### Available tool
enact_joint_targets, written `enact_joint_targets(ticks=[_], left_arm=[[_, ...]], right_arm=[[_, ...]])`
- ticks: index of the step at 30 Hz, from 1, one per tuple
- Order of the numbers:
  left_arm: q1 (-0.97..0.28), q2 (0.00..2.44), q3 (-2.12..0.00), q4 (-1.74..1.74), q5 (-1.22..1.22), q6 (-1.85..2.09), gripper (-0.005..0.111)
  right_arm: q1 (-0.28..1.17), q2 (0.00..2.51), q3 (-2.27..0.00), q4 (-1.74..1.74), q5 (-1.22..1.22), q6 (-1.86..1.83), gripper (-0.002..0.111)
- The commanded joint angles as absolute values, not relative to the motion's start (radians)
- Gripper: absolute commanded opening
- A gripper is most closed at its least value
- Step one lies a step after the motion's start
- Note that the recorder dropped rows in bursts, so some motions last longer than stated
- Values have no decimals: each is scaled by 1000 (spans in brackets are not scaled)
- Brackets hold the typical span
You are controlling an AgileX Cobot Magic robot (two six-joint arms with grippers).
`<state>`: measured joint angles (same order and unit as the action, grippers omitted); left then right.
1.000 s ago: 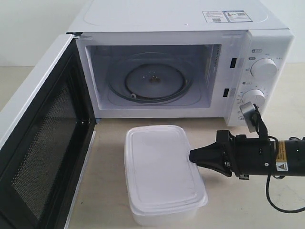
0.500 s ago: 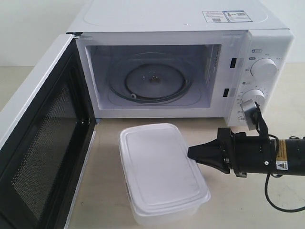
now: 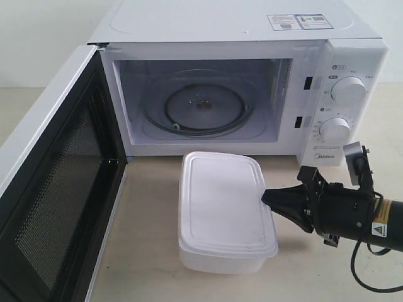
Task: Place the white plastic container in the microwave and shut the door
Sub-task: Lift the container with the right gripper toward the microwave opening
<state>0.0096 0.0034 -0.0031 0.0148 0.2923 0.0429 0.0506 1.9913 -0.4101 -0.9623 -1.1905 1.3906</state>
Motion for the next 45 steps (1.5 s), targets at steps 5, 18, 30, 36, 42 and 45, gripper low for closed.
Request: enact_joint_targets(ticks=[5,18,30,36,42,45], left_arm=[[2,0,0,7,288,34,4],[2,0,0,7,288,34,4],[2,0,0,7,288,34,4],[2,0,0,7,288,34,4],[2,0,0,7,288,34,4],[2,0,0,7,288,34,4]], right_arm=[[125,1936,-372,-846,-1221,1358,0],[149,1679,-358,-802,-1221,1431,0],[149,1416,-350,-865,-1064,1566,0],[149,1308,-350,-903,-972,1637,0],[150,1240,-350,-912,-821,1710,0],[151,1203,-350,-950,-736,1762,0]])
